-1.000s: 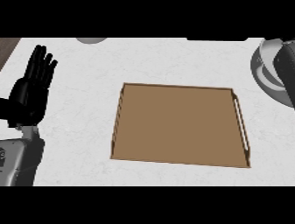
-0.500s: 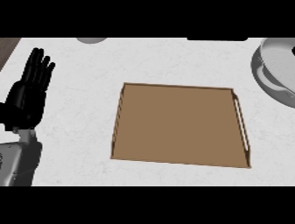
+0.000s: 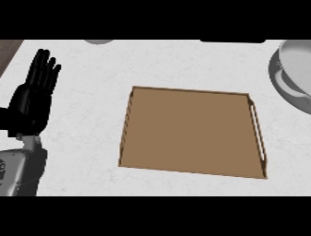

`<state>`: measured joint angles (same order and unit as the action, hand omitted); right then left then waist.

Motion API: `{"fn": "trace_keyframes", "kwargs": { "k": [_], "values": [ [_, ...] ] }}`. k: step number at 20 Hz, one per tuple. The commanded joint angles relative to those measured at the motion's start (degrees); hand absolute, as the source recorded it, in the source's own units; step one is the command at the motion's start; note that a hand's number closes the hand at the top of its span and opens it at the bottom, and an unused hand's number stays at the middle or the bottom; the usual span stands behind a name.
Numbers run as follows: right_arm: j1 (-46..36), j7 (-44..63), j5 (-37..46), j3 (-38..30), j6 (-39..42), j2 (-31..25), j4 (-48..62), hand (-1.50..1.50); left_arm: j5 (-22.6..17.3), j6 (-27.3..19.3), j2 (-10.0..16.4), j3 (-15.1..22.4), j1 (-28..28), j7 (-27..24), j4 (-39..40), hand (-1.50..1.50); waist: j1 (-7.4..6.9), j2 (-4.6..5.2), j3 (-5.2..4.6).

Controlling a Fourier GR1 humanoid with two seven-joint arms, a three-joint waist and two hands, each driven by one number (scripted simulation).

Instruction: Pick the eggplant from the tray and place it in the pot

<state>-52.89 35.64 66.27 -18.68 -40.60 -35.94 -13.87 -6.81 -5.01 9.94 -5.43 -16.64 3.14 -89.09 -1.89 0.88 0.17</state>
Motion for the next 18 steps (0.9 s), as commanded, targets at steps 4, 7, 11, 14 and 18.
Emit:
{"fn": "trace_keyframes", "kwargs": {
  "k": [4, 7, 11, 14, 18],
  "values": [
    [0.6, -11.1, -11.9, -9.6, 4.7, 0.4, 1.7, -1.50, -0.2, 1.1, -1.0, 0.7, 1.1, -2.0, 1.2, 0.00, -0.42, 0.30, 0.09],
    [1.7, -18.7, -13.8, -10.4, 6.4, 1.3, 1.3, -1.50, -0.5, 0.7, 0.4, -1.3, -1.8, -1.7, 2.8, 0.00, -0.32, 0.32, 0.08],
    [4.0, -27.2, -17.0, -13.1, 0.4, 1.6, -1.3, -1.50, -0.2, 0.5, -0.7, 0.0, -0.9, -1.3, 1.6, 0.00, -0.54, 0.29, 0.11],
    [0.9, -29.8, -20.5, -15.7, -0.4, 2.3, -3.5, -1.50, 0.0, 1.3, 0.6, 0.0, 0.4, 0.2, 0.6, 0.00, -0.62, 0.00, 0.08],
    [2.1, -32.9, -26.7, -21.1, -4.7, 2.8, -5.7, -1.50, 1.1, -0.4, -0.4, 0.7, -0.1, 0.5, -0.4, 0.00, 0.11, -0.31, 0.04]
  ]
}}
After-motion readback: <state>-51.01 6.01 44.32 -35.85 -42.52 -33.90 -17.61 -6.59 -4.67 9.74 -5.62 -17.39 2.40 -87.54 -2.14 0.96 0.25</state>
